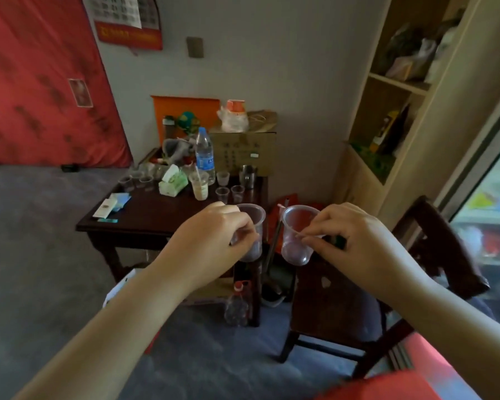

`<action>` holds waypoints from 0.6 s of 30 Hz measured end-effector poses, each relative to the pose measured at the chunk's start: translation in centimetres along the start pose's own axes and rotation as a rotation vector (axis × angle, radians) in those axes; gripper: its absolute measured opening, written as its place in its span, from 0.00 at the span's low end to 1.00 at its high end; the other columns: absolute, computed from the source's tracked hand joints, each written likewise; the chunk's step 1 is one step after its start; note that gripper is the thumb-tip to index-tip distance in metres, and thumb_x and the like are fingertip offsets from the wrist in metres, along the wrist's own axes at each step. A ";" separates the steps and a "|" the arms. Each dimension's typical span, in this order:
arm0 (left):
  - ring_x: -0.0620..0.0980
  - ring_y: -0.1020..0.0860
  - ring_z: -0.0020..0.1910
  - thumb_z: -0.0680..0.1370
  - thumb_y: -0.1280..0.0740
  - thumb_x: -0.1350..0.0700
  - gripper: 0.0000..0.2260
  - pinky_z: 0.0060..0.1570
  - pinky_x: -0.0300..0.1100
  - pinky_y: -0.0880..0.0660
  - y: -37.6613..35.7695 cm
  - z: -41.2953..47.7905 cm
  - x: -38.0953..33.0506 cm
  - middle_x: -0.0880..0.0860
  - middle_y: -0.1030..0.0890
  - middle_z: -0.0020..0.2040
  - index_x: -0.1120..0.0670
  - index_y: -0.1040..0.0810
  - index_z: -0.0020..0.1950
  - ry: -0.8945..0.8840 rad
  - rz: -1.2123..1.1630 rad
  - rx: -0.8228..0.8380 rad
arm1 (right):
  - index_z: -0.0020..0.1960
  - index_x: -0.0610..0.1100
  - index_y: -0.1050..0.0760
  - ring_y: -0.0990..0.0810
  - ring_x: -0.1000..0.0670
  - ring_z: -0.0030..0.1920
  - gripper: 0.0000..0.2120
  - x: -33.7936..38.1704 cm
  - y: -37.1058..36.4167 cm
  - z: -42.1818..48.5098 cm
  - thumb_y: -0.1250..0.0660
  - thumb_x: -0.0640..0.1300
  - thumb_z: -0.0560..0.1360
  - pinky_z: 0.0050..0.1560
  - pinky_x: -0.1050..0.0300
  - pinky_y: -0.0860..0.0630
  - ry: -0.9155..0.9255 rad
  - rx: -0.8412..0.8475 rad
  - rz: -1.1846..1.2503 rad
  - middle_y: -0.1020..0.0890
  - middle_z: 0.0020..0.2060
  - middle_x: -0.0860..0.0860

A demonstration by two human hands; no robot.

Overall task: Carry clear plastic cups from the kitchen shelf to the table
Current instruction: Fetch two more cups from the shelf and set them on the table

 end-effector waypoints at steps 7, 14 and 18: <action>0.42 0.29 0.41 0.75 0.38 0.50 0.07 0.38 0.43 0.28 -4.2 6.6 6.0 0.45 0.24 0.35 0.50 0.22 0.40 0.064 -0.016 0.012 | 0.47 0.56 0.20 0.27 0.59 0.49 0.06 -7.5 -3.3 7.7 0.34 0.52 0.72 0.48 0.66 0.31 -0.029 0.039 0.045 0.22 0.42 0.61; 0.41 0.29 0.42 0.74 0.38 0.49 0.08 0.39 0.42 0.28 -4.6 9.3 15.4 0.46 0.23 0.37 0.50 0.22 0.41 0.176 0.003 0.014 | 0.46 0.55 0.20 0.27 0.60 0.48 0.04 -9.4 -10.9 16.6 0.33 0.50 0.72 0.46 0.69 0.32 0.005 0.109 0.125 0.23 0.41 0.61; 0.41 0.30 0.42 0.74 0.37 0.49 0.07 0.38 0.39 0.28 -6.2 11.5 21.7 0.44 0.24 0.37 0.50 0.22 0.42 0.169 -0.005 0.030 | 0.46 0.55 0.21 0.27 0.62 0.48 0.04 -11.5 -15.6 21.1 0.33 0.48 0.73 0.48 0.72 0.34 -0.040 0.121 0.143 0.23 0.41 0.62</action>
Point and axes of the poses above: each hand's wrist, its own z-axis towards the middle knuckle, its own y-axis out of the back of the hand, x = y × z, the point moved 6 cm from there along z, towards the middle knuckle
